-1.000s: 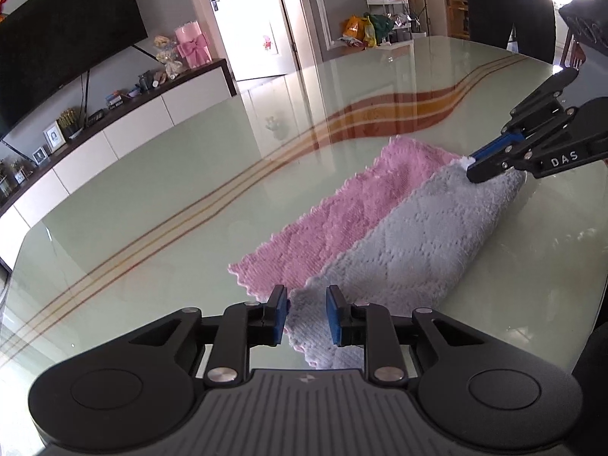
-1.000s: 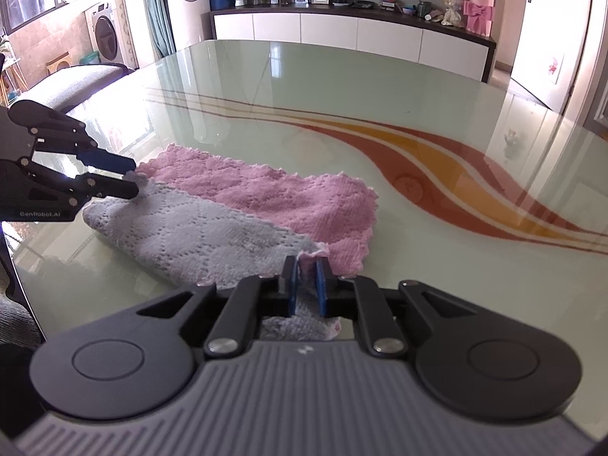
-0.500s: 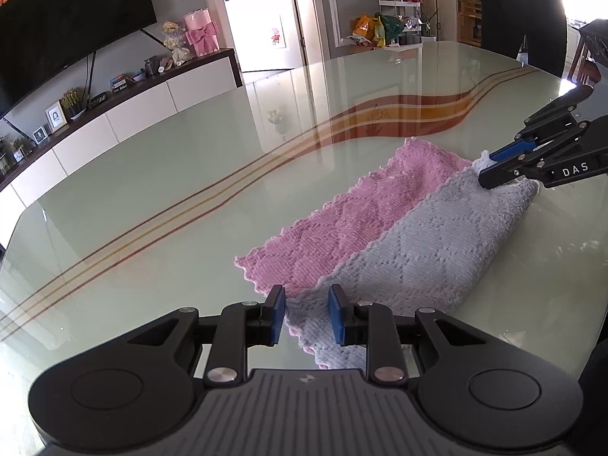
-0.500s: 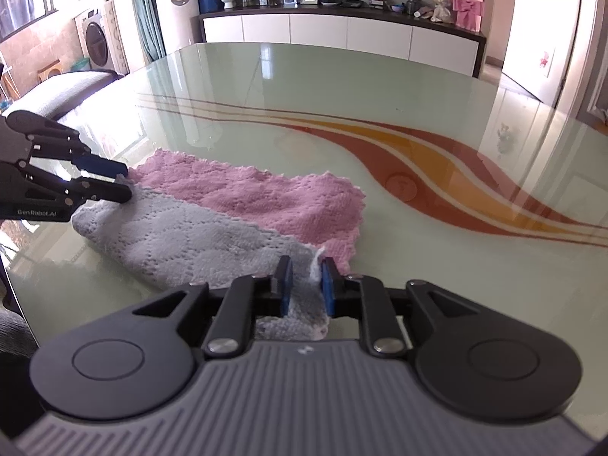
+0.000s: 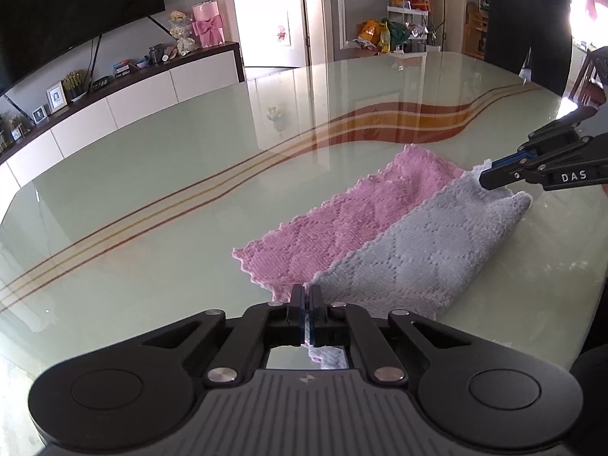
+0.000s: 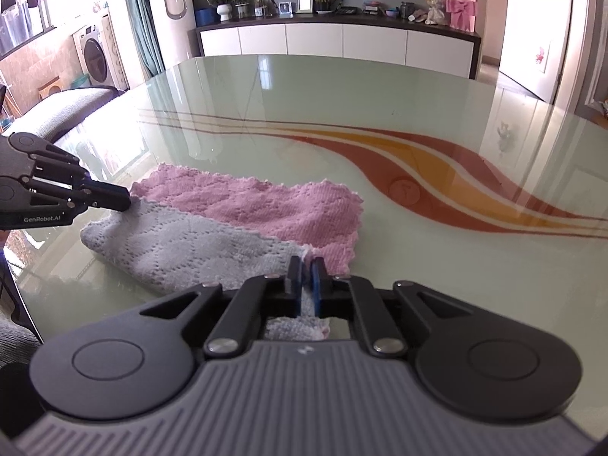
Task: Fold towel
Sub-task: 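Lift the towel end with both grippers and fold it over the other half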
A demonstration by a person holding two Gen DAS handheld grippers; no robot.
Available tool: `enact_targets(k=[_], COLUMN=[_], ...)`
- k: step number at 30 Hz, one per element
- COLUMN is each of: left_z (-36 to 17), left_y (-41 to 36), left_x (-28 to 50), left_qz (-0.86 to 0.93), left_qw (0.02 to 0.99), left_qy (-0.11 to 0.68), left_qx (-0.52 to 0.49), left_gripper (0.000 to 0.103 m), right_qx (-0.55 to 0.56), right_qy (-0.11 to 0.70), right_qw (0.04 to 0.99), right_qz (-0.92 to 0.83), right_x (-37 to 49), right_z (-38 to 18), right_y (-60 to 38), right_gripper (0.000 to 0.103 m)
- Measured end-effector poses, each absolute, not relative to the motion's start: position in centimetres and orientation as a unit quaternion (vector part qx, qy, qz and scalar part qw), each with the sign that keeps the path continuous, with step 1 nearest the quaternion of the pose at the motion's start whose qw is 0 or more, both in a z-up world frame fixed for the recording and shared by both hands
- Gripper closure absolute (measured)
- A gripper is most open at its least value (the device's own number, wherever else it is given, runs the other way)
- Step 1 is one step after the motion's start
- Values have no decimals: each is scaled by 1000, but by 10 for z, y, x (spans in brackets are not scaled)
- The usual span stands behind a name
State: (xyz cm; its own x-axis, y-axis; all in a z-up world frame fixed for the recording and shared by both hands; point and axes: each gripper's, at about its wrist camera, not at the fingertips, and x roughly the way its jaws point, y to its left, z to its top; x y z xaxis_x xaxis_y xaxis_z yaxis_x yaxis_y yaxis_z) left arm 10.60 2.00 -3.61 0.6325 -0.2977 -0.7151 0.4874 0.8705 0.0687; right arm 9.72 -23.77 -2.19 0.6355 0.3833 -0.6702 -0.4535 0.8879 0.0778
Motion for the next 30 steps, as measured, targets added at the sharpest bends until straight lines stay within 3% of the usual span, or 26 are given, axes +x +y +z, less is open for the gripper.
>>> enact_targets(k=[18,23,28,30], left_z=[-10,-4,-17,-21], left_y=[19,18,19,20], left_x=[101,103,91,87], left_qz=[-210,-210,-226,-230], left_qw=[916,919,909,906], left_qy=[320,310,326,330], left_qx=[123,122,128,129], left_gripper=[102,102,102,102], right_qx=[-37,-54,-74,-79], right_qy=[296,319,345,350], right_qw=[925,918,907,905], right_qz=[235,230,228,228], right_x=[88,94,101,103], right_z=[6,-3,-21,-24], right_y=[-241,-238,-233,-231], right_gripper=[97,96,76,76])
